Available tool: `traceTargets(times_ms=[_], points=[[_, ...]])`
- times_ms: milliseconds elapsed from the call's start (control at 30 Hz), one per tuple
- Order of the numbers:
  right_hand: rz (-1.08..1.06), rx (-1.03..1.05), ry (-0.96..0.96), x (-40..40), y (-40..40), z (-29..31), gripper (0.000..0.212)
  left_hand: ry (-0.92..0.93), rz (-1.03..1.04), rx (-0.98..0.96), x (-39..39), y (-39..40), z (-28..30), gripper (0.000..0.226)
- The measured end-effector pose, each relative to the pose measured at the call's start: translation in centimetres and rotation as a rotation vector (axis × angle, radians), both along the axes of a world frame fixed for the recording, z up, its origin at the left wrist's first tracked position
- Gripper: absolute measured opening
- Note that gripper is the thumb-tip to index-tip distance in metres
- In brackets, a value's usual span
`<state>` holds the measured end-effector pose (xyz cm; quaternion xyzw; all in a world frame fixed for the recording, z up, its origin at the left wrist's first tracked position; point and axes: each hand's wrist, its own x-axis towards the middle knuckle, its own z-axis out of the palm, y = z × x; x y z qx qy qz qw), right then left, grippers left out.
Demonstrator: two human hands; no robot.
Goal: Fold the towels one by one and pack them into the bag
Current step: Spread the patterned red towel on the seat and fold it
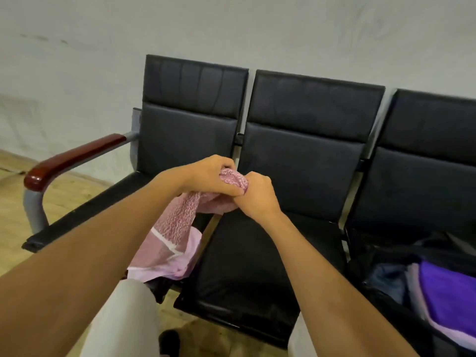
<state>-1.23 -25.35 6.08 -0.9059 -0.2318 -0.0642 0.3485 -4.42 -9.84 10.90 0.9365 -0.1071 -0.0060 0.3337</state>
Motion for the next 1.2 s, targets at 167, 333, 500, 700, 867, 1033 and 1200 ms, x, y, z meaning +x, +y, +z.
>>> traceTargets(times_ms=[167, 333, 500, 700, 867, 1033, 1200], points=[[-0.057, 0.192, -0.031, -0.6, -4.0, 5.3, 0.036, -0.011, -0.045, 0.263, -0.4, -3.0, 5.1, 0.032], [-0.124, 0.179, -0.181, -1.0, -9.1, 10.9, 0.023, -0.135, 0.097, 0.445, -0.4, -3.6, 8.0, 0.021], [-0.133, -0.263, -0.274, -2.1, -13.7, 14.9, 0.022, -0.292, 0.125, 0.382, -0.6, -4.8, 11.1, 0.033], [-0.285, -0.577, -0.354, -3.8, -17.4, 18.5, 0.014, -0.356, 0.083, 0.202, -1.4, -7.1, 13.7, 0.029], [-0.221, -0.256, -0.18, -4.8, -20.1, 21.0, 0.023, -0.376, 0.03, 0.209, -1.7, -8.4, 16.3, 0.019], [-0.148, -0.138, -0.105, -5.5, -21.0, 22.3, 0.026, -0.374, 0.024, 0.29, -1.4, -9.1, 18.4, 0.029], [-0.096, -0.103, -0.053, -5.2, -21.4, 22.7, 0.038, -0.279, -0.034, 0.097, -0.8, -8.6, 18.5, 0.027]])
